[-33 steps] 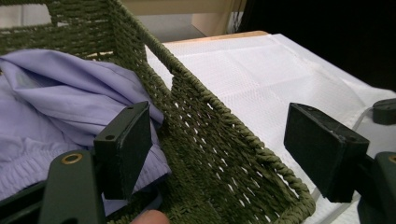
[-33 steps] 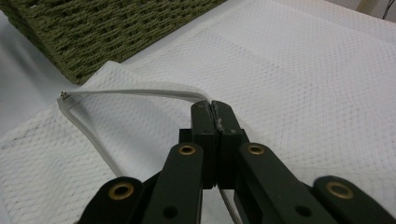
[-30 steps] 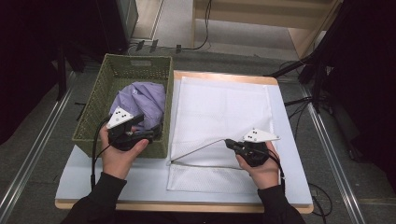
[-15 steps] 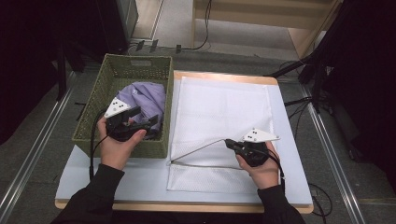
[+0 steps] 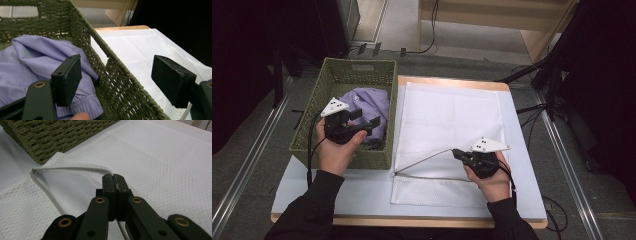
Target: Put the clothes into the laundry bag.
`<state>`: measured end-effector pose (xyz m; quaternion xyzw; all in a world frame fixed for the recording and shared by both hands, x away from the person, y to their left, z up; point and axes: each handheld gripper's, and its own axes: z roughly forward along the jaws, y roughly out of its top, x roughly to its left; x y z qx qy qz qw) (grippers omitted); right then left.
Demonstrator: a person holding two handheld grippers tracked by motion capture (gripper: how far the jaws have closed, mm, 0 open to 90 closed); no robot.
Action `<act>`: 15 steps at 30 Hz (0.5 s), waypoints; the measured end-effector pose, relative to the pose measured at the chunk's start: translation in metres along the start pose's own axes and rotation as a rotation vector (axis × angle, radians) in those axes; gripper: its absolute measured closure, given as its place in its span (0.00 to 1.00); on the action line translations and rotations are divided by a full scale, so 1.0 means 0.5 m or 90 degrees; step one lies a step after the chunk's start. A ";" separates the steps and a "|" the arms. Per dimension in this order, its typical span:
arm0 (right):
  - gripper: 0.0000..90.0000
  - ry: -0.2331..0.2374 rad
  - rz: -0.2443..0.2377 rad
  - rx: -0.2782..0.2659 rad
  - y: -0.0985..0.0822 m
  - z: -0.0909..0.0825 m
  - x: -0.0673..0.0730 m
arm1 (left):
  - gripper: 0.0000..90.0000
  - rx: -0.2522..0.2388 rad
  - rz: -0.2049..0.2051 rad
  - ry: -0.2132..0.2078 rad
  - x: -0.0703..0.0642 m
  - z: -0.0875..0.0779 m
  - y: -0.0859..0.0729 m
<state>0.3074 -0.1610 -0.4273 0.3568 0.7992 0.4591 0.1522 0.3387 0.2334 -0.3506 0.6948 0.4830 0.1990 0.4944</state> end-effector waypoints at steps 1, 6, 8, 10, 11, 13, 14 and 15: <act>1.00 0.000 0.000 0.000 0.000 0.000 0.000 | 0.27 -0.004 0.003 0.002 0.000 0.001 0.003; 1.00 0.002 0.000 0.000 0.000 0.000 -0.001 | 0.24 -0.009 0.023 0.020 0.004 0.013 0.018; 1.00 0.002 0.002 -0.001 0.000 0.001 -0.001 | 0.24 0.004 0.024 0.027 0.008 0.023 0.023; 1.00 0.001 0.000 0.000 -0.001 0.001 -0.001 | 0.24 0.025 0.008 0.015 0.014 0.032 0.029; 1.00 0.001 0.000 0.000 -0.001 0.001 -0.001 | 0.24 0.027 0.008 0.017 0.015 0.033 0.033; 1.00 0.002 0.000 0.000 -0.001 0.001 -0.001 | 0.24 0.012 0.023 0.032 0.017 0.037 0.038; 1.00 0.001 0.001 0.000 -0.001 0.002 -0.001 | 0.24 0.013 0.018 0.029 0.021 0.040 0.041; 1.00 0.001 0.000 0.001 -0.001 0.002 -0.001 | 0.24 0.014 0.008 0.026 0.026 0.045 0.042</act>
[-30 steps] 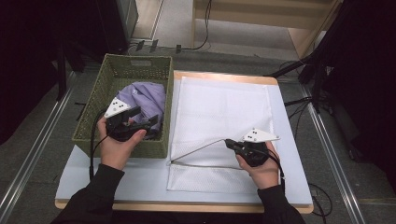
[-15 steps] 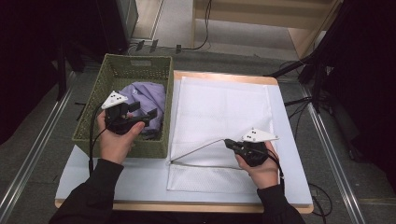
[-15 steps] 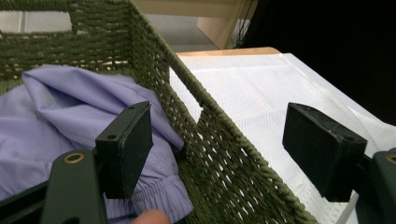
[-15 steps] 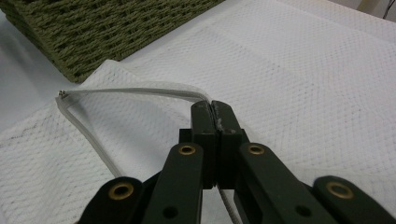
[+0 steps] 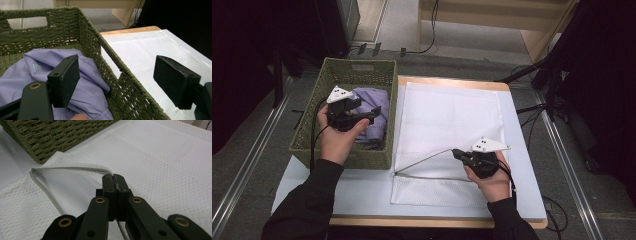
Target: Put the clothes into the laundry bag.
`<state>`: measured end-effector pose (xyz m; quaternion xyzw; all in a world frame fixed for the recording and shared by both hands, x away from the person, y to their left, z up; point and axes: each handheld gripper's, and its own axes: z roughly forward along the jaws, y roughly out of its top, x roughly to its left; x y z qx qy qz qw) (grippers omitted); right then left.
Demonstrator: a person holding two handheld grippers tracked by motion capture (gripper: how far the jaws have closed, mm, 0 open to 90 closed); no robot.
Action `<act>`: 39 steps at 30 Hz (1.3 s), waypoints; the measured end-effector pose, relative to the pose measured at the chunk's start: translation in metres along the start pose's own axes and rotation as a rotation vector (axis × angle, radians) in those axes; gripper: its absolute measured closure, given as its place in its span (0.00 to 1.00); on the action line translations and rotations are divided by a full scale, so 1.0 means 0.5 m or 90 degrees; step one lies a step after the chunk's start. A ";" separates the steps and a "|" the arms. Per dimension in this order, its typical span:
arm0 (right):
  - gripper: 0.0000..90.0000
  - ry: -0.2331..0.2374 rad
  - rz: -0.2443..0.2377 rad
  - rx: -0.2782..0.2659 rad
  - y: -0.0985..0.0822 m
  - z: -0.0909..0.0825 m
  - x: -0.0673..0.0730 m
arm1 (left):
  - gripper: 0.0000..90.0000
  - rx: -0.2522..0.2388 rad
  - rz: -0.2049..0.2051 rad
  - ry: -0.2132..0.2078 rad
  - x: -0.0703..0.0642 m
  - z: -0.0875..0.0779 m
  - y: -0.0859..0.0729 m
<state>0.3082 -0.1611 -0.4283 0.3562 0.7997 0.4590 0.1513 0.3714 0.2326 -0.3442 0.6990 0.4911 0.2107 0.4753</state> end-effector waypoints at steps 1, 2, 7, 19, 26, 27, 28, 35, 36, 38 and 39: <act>1.00 -0.001 -0.001 0.001 0.000 0.000 0.000 | 0.23 0.003 -0.002 0.001 0.004 0.003 0.001; 1.00 0.000 -0.001 0.001 0.000 0.000 0.000 | 0.23 0.007 -0.006 0.002 0.009 0.008 0.001; 1.00 0.001 -0.002 0.001 0.000 0.001 0.000 | 0.22 0.013 -0.010 0.024 0.032 0.029 0.003; 1.00 0.004 -0.003 0.000 0.000 0.000 0.001 | 0.19 0.083 -0.040 0.065 0.091 0.079 0.008; 1.00 0.005 -0.001 0.001 0.000 0.001 -0.001 | 0.16 0.138 -0.024 0.089 0.110 0.113 0.003; 1.00 0.004 -0.002 0.001 -0.001 0.001 -0.001 | 0.16 0.146 -0.030 0.093 0.114 0.117 0.001; 1.00 0.004 -0.002 0.001 -0.001 0.001 -0.001 | 0.16 0.155 -0.040 0.098 0.120 0.121 -0.001; 1.00 0.007 -0.004 0.004 -0.002 0.002 -0.001 | 0.16 0.216 -0.045 0.136 0.137 0.143 -0.009; 1.00 0.008 -0.004 0.004 -0.002 0.002 0.000 | 0.16 0.225 -0.048 0.140 0.140 0.147 -0.011; 1.00 0.007 -0.004 0.004 -0.001 0.002 0.001 | 0.16 0.249 -0.066 0.159 0.149 0.155 -0.015; 1.00 0.006 -0.004 0.005 -0.001 0.001 0.001 | 0.16 0.259 -0.075 0.162 0.152 0.159 -0.018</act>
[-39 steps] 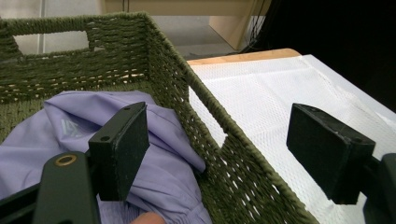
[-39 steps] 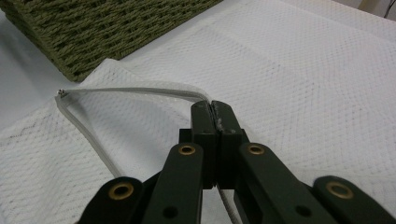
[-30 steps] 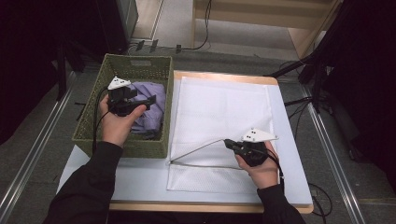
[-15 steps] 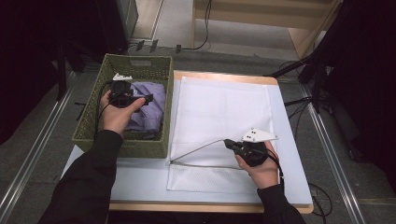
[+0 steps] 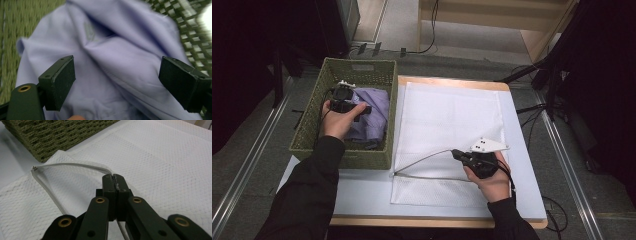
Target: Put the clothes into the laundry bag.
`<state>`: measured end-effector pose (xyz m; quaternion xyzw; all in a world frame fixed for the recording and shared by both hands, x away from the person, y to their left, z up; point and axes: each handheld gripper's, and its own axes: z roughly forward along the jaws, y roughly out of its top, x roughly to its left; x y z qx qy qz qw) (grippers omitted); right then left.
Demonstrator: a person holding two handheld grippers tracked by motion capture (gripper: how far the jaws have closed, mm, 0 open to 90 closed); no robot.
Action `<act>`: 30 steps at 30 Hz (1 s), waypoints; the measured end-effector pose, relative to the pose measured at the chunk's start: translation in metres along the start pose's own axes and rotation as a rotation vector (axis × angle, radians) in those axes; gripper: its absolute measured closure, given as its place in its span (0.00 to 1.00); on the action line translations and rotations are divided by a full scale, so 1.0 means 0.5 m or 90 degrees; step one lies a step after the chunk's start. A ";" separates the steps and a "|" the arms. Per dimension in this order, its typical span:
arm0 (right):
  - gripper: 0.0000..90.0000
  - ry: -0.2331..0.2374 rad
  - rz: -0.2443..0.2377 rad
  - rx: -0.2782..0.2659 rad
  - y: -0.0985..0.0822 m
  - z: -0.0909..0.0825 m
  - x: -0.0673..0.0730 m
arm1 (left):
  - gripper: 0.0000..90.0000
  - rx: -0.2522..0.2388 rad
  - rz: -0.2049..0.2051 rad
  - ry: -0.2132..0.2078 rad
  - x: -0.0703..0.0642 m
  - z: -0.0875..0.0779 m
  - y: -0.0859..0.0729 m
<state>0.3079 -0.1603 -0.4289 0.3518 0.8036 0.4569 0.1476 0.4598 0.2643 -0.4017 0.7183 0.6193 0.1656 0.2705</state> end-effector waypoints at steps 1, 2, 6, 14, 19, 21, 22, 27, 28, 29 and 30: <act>1.00 0.000 0.000 0.000 0.000 0.000 0.000 | 0.16 0.007 -0.003 0.005 0.001 0.003 -0.001; 1.00 0.000 0.000 0.000 0.000 0.000 0.000 | 0.16 0.016 -0.005 0.003 0.001 0.007 -0.002; 1.00 0.001 -0.002 -0.001 0.000 0.001 0.000 | 0.15 0.071 -0.008 -0.001 -0.001 0.022 -0.007; 1.00 0.000 -0.002 0.000 -0.001 0.001 -0.001 | 0.42 0.132 -0.005 -0.031 -0.014 0.042 -0.014; 1.00 0.000 -0.004 0.002 -0.001 0.002 -0.001 | 0.74 0.149 0.001 -0.083 -0.020 0.041 -0.014; 1.00 0.000 -0.004 0.001 -0.001 0.002 -0.001 | 0.84 0.161 0.012 -0.124 -0.026 0.042 -0.014; 1.00 0.000 -0.004 0.001 -0.001 0.002 -0.001 | 0.87 0.169 0.020 -0.139 -0.030 0.043 -0.014; 1.00 -0.001 -0.004 0.003 -0.002 0.002 -0.001 | 0.89 0.192 0.086 -0.201 -0.055 0.047 -0.017; 1.00 -0.002 -0.005 0.003 -0.002 0.003 -0.001 | 0.88 0.190 0.088 -0.204 -0.055 0.045 -0.016; 1.00 -0.001 -0.004 0.003 -0.002 0.002 -0.001 | 0.84 0.184 0.086 -0.206 -0.055 0.042 -0.015; 1.00 -0.001 -0.003 0.002 -0.002 0.002 -0.002 | 0.76 0.167 0.079 -0.207 -0.056 0.038 -0.013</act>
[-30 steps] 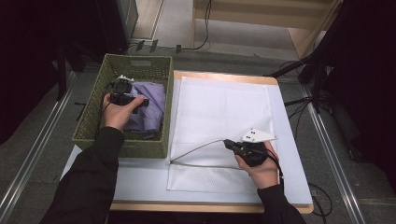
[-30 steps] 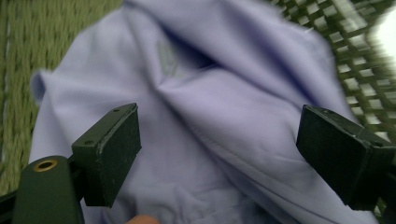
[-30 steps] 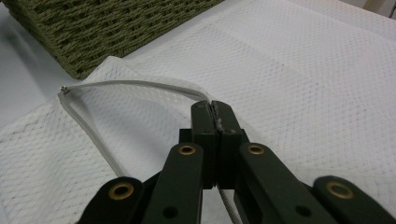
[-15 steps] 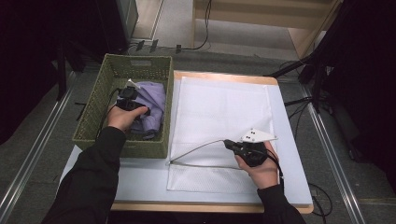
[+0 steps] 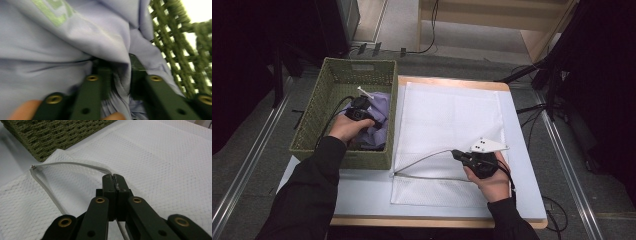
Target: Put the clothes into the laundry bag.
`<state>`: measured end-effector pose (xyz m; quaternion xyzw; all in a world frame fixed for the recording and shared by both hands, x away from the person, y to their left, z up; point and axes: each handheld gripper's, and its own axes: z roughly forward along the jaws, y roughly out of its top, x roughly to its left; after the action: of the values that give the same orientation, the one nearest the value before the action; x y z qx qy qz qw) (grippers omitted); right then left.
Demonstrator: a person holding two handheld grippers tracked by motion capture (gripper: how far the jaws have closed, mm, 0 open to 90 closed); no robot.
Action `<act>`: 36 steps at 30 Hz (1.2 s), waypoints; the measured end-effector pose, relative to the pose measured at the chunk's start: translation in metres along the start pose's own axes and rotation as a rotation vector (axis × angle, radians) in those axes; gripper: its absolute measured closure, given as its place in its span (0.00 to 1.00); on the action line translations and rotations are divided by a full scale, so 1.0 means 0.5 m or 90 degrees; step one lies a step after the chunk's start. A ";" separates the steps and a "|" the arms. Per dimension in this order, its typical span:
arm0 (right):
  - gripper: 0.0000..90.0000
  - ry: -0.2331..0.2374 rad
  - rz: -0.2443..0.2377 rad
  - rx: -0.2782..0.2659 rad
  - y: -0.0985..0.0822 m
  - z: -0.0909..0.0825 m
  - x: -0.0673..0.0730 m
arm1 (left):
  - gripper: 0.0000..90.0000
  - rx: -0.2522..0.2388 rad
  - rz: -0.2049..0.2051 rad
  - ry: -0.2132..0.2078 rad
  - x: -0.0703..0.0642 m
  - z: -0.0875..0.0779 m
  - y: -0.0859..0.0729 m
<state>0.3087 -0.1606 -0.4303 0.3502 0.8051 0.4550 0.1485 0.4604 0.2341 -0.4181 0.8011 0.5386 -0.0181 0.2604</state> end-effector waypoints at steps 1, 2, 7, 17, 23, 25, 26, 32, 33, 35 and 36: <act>1.00 -0.001 0.000 0.000 0.000 0.000 0.000 | 0.60 -0.015 -0.008 0.003 -0.001 -0.003 0.001; 1.00 0.000 0.002 0.001 0.000 -0.001 -0.001 | 0.49 -0.031 -0.018 0.005 0.000 -0.008 0.003; 1.00 0.000 0.000 0.000 -0.001 0.001 -0.001 | 0.21 -0.087 -0.038 0.048 0.006 -0.032 0.006; 1.00 -0.001 0.000 0.000 -0.001 0.000 0.000 | 0.00 0.017 -0.122 0.222 0.036 0.000 0.005; 1.00 0.000 0.003 0.001 -0.003 0.000 -0.002 | 0.00 0.074 -0.083 0.197 0.028 0.025 0.002; 1.00 -0.001 0.002 0.002 -0.003 0.000 -0.002 | 0.01 0.078 -0.075 0.206 0.024 0.025 0.002; 1.00 -0.001 0.002 0.002 -0.003 0.000 -0.002 | 0.07 0.073 -0.063 0.207 0.020 0.019 0.004; 1.00 0.001 0.000 0.004 -0.002 0.003 0.000 | 0.74 0.035 -0.034 0.069 0.005 0.010 0.005; 1.00 0.001 0.000 0.003 -0.002 0.003 0.001 | 0.77 0.031 -0.027 0.043 0.004 0.009 0.005; 1.00 0.001 0.000 0.004 -0.002 0.004 0.001 | 0.80 0.011 -0.016 -0.012 -0.001 0.005 0.006; 1.00 0.001 0.001 0.004 -0.002 0.003 0.000 | 0.79 -0.001 -0.015 -0.031 -0.001 0.003 0.007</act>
<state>0.3090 -0.1597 -0.4321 0.3511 0.8063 0.4528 0.1467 0.4636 0.2322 -0.4180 0.7937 0.5417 -0.0407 0.2739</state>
